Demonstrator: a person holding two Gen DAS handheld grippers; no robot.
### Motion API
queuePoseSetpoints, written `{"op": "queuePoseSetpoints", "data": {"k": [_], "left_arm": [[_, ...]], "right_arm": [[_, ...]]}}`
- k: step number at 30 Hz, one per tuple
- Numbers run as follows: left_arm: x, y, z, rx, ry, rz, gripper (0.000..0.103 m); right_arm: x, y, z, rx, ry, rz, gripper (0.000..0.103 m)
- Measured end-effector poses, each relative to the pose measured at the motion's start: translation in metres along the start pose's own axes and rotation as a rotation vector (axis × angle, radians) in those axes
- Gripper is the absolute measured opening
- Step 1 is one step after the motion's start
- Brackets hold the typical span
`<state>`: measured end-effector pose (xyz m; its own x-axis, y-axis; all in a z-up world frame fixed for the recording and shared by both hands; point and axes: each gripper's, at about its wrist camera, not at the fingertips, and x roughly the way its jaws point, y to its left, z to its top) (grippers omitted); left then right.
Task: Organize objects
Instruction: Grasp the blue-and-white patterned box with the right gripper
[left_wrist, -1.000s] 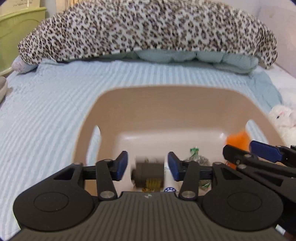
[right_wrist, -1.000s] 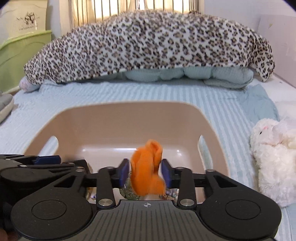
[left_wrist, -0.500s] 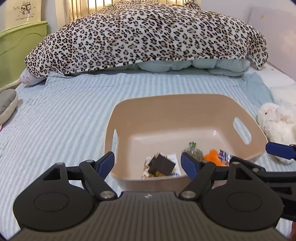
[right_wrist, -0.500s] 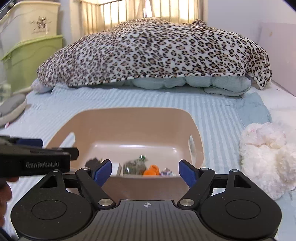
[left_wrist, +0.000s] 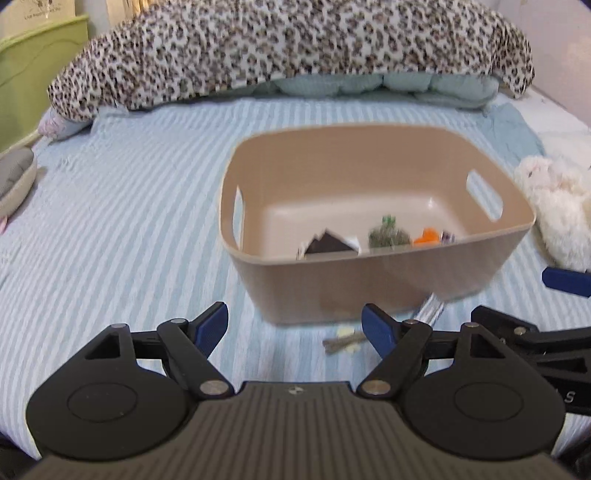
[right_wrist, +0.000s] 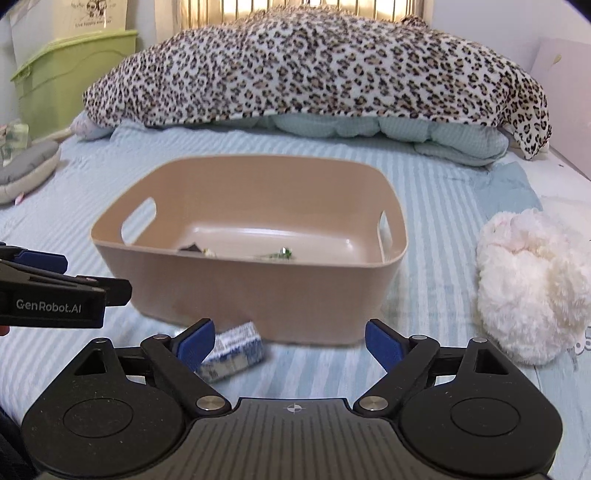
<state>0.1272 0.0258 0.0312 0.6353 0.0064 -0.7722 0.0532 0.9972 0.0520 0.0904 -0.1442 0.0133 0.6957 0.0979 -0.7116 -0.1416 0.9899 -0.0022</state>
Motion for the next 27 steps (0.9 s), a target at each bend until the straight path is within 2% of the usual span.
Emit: {"op": "queuePoseSetpoints", "data": {"k": [3,16,27], "left_arm": [[0.009,0.003,-0.007,-0.005,0.052,-0.019,0.08],[0.041,0.009,-0.025,0.029,0.161,-0.014,0.08],[0.062,0.008,-0.026,0.047,0.175,-0.014,0.08]], "right_arm": [[0.005,0.006,-0.004,-0.027,0.029,-0.004,0.09],[0.035,0.017,-0.018,-0.07,0.143,0.01,0.09],[0.058,0.026,-0.019,-0.059,0.191,0.04,0.09]]}}
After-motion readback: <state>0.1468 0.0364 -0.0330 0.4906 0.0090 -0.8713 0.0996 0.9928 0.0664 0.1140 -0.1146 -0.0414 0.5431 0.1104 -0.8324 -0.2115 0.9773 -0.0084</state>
